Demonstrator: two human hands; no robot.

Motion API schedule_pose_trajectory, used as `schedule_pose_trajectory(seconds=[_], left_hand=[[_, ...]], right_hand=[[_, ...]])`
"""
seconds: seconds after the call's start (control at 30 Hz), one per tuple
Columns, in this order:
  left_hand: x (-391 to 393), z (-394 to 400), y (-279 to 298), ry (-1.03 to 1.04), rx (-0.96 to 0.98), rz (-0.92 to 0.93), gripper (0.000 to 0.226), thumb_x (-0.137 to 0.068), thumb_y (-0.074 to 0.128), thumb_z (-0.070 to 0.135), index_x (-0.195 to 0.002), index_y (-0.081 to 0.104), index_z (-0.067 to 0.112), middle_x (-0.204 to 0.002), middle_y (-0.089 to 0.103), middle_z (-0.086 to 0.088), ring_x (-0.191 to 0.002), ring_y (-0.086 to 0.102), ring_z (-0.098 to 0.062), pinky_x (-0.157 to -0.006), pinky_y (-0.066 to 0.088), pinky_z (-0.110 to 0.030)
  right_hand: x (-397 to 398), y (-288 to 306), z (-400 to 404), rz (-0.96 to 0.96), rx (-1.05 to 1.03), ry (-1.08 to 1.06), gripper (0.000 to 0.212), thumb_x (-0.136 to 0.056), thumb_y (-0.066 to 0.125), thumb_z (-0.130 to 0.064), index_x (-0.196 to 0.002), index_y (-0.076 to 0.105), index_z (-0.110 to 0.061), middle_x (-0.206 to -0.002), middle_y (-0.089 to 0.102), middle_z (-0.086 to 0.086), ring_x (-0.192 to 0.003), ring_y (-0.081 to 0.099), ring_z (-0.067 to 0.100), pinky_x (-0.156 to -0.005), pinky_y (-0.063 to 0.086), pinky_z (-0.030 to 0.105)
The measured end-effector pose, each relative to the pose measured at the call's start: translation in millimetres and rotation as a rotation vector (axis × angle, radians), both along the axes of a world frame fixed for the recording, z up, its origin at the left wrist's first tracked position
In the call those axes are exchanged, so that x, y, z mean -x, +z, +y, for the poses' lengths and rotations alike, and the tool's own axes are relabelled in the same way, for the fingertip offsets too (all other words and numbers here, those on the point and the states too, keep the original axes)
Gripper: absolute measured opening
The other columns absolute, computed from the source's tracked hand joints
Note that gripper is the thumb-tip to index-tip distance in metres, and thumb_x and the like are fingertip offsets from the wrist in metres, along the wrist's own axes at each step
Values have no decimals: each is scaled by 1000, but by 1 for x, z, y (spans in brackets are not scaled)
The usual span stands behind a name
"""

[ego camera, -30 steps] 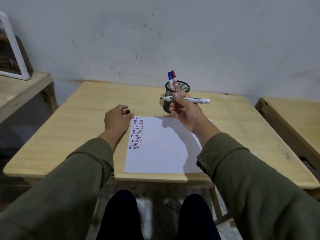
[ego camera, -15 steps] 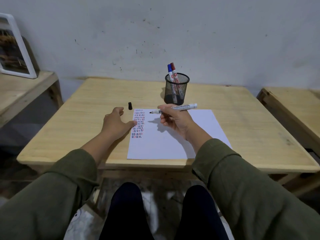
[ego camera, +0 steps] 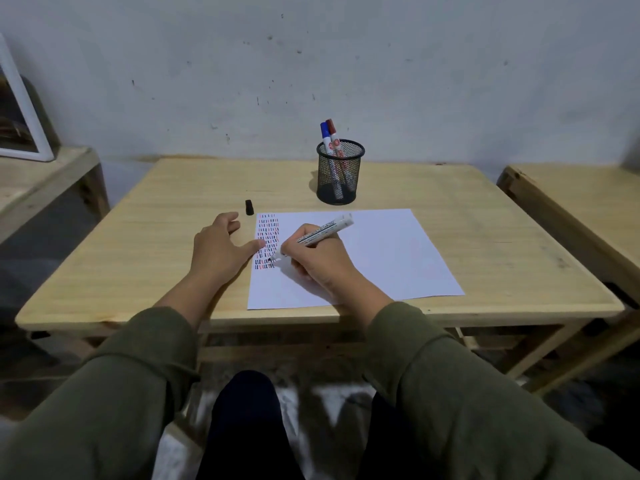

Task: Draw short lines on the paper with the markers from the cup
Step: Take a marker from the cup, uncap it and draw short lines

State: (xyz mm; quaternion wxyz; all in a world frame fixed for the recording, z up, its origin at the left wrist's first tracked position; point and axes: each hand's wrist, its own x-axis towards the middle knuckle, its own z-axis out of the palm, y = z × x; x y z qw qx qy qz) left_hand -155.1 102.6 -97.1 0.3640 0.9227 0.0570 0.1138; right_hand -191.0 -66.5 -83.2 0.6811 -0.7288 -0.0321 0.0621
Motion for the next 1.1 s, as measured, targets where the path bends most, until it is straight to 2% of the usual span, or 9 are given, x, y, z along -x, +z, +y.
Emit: schedule_pose_trajectory(seconds=[0.2, 0.4, 0.5, 0.7, 0.87, 1.0, 1.1], left_hand=[[1, -1, 1, 6, 9, 2, 78, -72, 75, 40, -138, 41, 16, -135, 58, -4, -128, 49, -23, -105, 35, -34], [2, -1, 1, 9, 23, -6, 76, -72, 75, 39, -136, 43, 16, -133, 59, -5, -127, 49, -23, -105, 35, -34], [2, 0, 0, 12, 18, -4, 75, -72, 75, 40, -136, 43, 16, -132, 60, -4, -127, 48, -24, -105, 35, -35], [2, -1, 2, 15, 15, -2, 75, -73, 75, 39, -136, 43, 16, -133, 59, -4, -127, 49, -22, -104, 35, -33], [3, -3, 2, 15, 2, -1, 75, -73, 74, 39, -137, 43, 16, -134, 58, -4, -127, 50, -22, -103, 35, -33], [3, -2, 2, 12, 16, -1, 75, -73, 75, 38, -136, 43, 15, -134, 59, -5, -127, 49, -22, -104, 35, -34], [4, -3, 3, 11, 20, 0, 74, -73, 75, 37, -136, 43, 15, -134, 59, -5, -127, 49, -22, -105, 35, -34]], right_hand=[[2, -2, 1, -65, 35, -57, 12, -84, 61, -14, -72, 58, -11, -60, 55, 3, -55, 51, 10, -54, 44, 21], [6, -2, 1, -124, 115, 43, 10, -83, 62, -18, -76, 62, -11, -61, 60, -1, -54, 54, 4, -57, 48, 20], [7, -2, 2, -132, 138, 82, 10, -82, 63, -18, -81, 64, -8, -63, 62, -1, -58, 57, 6, -58, 49, 21], [6, -4, 3, -139, 171, 123, 9, -83, 64, -22, -83, 66, -14, -70, 66, 0, -71, 63, 13, -68, 55, 29], [4, -5, 4, -145, 190, 135, 9, -84, 63, -23, -84, 66, -15, -74, 66, 1, -75, 65, 15, -67, 54, 24], [4, -7, 5, -157, 210, 119, 14, -83, 64, -24, -87, 67, -11, -78, 68, 2, -73, 65, 12, -61, 51, 16], [4, -6, 5, -174, 243, 128, 15, -84, 63, -25, -90, 67, -11, -83, 69, 5, -78, 66, 15, -64, 52, 19]])
